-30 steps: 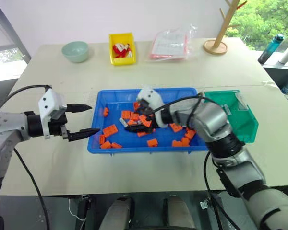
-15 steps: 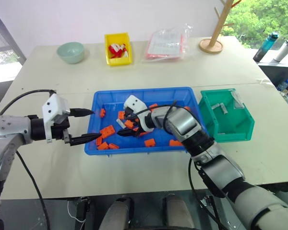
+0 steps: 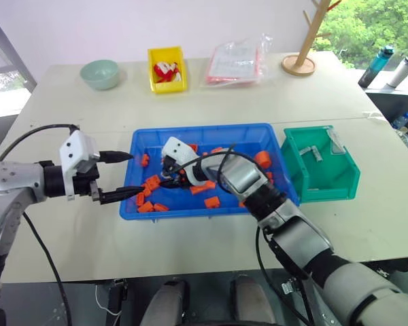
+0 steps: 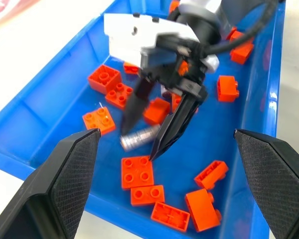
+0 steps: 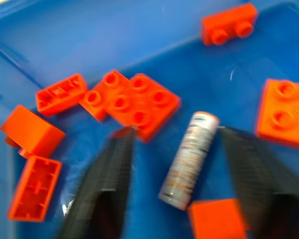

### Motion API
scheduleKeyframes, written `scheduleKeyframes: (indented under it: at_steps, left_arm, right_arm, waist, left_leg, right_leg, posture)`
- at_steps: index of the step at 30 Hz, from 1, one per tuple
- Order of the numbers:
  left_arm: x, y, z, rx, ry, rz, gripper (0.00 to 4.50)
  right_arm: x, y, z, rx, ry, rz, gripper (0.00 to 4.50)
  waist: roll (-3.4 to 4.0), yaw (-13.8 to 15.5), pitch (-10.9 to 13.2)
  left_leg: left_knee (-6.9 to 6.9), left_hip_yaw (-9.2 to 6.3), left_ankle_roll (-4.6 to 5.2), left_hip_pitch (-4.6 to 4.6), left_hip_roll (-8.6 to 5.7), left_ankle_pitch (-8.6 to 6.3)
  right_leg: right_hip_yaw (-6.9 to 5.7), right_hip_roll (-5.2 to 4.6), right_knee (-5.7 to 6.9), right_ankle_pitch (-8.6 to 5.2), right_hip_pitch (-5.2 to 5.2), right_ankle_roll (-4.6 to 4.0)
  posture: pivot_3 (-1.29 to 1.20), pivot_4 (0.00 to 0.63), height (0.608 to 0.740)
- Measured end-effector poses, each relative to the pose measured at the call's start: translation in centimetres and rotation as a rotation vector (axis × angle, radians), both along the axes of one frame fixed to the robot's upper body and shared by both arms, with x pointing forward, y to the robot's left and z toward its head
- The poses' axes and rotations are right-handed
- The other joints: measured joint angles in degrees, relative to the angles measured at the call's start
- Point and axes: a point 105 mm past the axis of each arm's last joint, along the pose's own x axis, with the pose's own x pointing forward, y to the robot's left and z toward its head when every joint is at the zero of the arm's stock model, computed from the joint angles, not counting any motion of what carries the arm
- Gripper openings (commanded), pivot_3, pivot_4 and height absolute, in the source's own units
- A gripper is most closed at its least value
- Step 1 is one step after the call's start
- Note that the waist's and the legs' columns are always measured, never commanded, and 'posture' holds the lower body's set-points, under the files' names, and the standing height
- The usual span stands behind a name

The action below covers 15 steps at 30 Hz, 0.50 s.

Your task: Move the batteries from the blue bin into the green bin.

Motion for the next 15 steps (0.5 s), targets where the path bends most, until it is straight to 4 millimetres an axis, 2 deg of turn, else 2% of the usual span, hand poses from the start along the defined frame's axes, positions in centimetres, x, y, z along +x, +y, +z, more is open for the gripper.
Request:
scheduleKeyframes:
  at_steps: [2, 6, 8, 11, 15]
  left_arm:
    - [0.1, -0.1, 0.2, 0.000, -0.009, -0.002, 4.50]
    - [0.2, 0.0, 0.2, -0.002, -0.007, 0.000, 4.50]
    - [0.3, 0.0, 0.3, -0.004, -0.006, 0.000, 4.50]
    - [0.3, 0.0, 0.1, -0.009, 0.003, -0.003, 4.50]
    - [0.4, -0.3, -0.4, -0.026, 0.017, -0.011, 4.50]
  right_arm:
    - [0.1, 0.0, 0.0, -0.007, -0.008, 0.000, 0.15]
    - [0.1, -0.1, 0.3, 0.003, -0.002, -0.005, 0.10]
    - [0.2, -0.5, 1.1, 0.031, 0.011, -0.032, 0.10]
    - [0.7, -2.1, 3.7, 0.108, 0.023, -0.088, 0.10]
    - [1.3, -5.3, 6.7, 0.164, 0.007, -0.166, 0.10]
  waist:
    - [0.00, 0.03, 0.00]
    - [0.00, 0.04, 0.00]
    - [0.01, 0.05, 0.00]
    - [0.01, 0.13, 0.01]
    - [0.01, 0.22, 0.01]
  left_leg:
    - [0.01, -0.01, 0.00, 0.00, -0.02, 0.00]
    - [0.00, -0.03, 0.00, 0.00, -0.03, 0.00]
    - [0.00, -0.02, 0.00, 0.00, -0.03, 0.00]
    - [0.01, -0.03, 0.00, -0.01, -0.03, 0.00]
    - [0.01, -0.02, 0.00, -0.01, -0.05, 0.00]
  right_leg:
    - [0.00, -0.01, 0.02, 0.00, 0.01, 0.00]
    - [0.00, -0.01, 0.03, 0.00, -0.01, 0.00]
    - [0.00, -0.01, 0.03, 0.00, -0.01, 0.00]
    - [0.00, -0.02, 0.04, 0.00, 0.00, 0.00]
    - [0.00, -0.04, 0.03, 0.00, 0.00, 0.00]
  posture:
    - [0.00, 0.150, 0.719]
    - [0.00, 0.150, 0.719]
    - [0.00, 0.150, 0.719]
    - [0.00, 0.150, 0.719]
    - [0.00, 0.150, 0.719]
